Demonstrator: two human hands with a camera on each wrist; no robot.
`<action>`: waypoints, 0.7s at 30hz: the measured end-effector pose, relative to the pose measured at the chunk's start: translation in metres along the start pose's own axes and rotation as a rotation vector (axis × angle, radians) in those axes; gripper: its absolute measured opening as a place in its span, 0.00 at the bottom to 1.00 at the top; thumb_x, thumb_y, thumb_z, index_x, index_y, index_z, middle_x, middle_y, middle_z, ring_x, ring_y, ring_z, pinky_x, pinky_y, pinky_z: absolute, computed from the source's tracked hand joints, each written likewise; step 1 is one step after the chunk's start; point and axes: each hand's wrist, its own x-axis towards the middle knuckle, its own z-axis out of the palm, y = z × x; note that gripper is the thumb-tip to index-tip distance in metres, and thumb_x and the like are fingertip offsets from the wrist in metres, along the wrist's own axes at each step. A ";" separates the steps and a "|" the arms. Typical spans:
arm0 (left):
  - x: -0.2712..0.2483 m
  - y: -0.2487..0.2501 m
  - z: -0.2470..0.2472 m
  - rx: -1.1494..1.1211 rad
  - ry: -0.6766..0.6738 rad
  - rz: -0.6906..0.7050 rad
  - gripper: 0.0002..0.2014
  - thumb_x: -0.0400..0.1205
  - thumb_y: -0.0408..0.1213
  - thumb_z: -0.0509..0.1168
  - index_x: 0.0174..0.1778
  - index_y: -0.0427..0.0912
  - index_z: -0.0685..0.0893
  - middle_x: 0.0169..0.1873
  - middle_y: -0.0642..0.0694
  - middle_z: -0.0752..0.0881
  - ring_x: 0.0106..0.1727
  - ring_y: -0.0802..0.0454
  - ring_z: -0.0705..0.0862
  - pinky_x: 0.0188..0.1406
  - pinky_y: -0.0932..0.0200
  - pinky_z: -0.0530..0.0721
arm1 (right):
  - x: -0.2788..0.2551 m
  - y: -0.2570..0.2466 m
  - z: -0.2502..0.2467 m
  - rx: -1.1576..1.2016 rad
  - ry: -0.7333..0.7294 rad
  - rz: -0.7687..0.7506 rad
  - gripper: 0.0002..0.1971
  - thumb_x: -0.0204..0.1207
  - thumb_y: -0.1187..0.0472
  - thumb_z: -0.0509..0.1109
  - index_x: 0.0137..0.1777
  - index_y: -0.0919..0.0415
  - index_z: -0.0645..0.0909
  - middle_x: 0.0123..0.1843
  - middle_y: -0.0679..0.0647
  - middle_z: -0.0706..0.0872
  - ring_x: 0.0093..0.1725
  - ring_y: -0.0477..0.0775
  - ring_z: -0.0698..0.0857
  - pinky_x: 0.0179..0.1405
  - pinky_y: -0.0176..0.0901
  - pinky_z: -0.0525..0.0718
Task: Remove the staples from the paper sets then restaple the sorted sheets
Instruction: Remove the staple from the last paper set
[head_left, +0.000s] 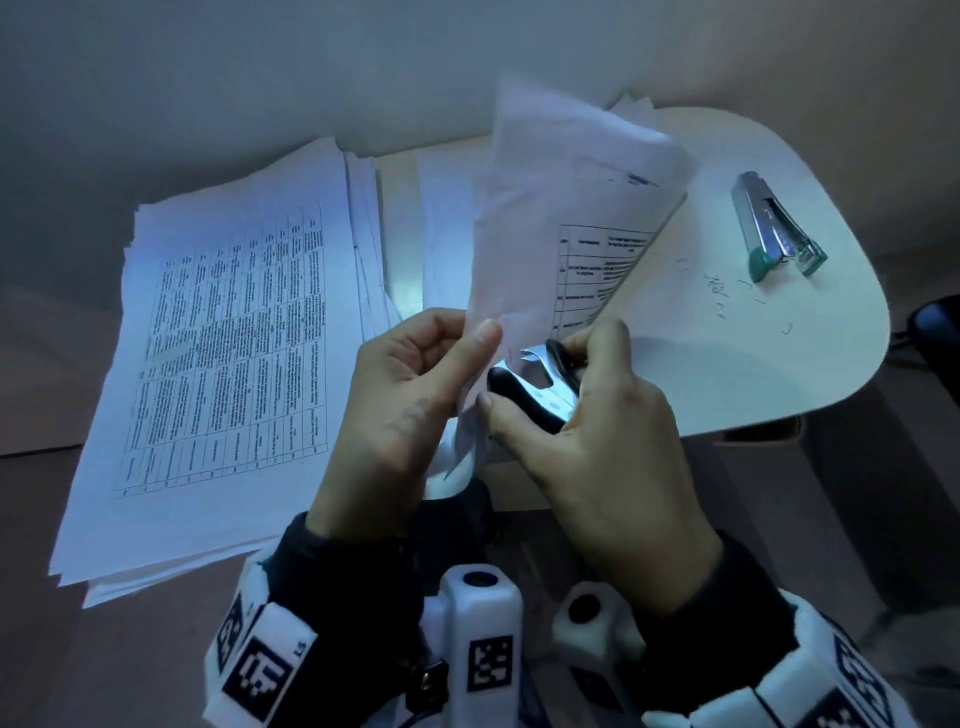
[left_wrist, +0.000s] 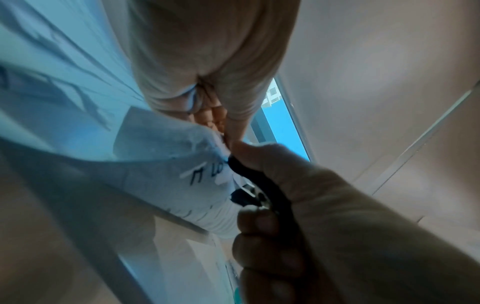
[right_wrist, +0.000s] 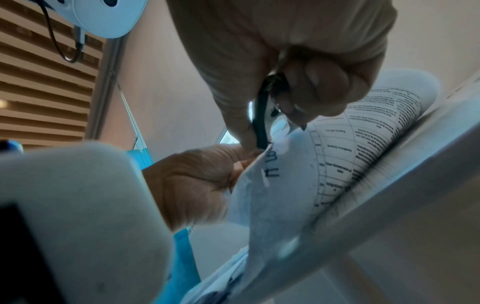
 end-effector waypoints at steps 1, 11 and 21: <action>0.000 0.001 0.001 -0.001 -0.004 0.009 0.07 0.74 0.36 0.68 0.40 0.36 0.86 0.34 0.41 0.88 0.36 0.49 0.86 0.34 0.61 0.84 | 0.000 -0.001 -0.002 -0.013 -0.008 0.000 0.21 0.67 0.41 0.70 0.48 0.51 0.65 0.38 0.42 0.82 0.37 0.46 0.83 0.35 0.40 0.78; -0.001 0.003 0.008 -0.096 -0.071 0.069 0.09 0.77 0.33 0.64 0.33 0.43 0.87 0.28 0.46 0.86 0.31 0.54 0.84 0.32 0.64 0.83 | -0.002 -0.014 -0.014 -0.052 -0.066 0.043 0.21 0.69 0.41 0.70 0.48 0.53 0.66 0.37 0.46 0.80 0.38 0.51 0.81 0.35 0.43 0.74; -0.003 0.005 0.007 -0.062 -0.055 0.107 0.08 0.76 0.33 0.64 0.32 0.40 0.85 0.26 0.45 0.84 0.29 0.55 0.83 0.29 0.66 0.82 | -0.001 -0.012 -0.012 0.089 -0.031 0.061 0.21 0.65 0.42 0.73 0.49 0.52 0.70 0.40 0.44 0.84 0.42 0.44 0.83 0.44 0.43 0.81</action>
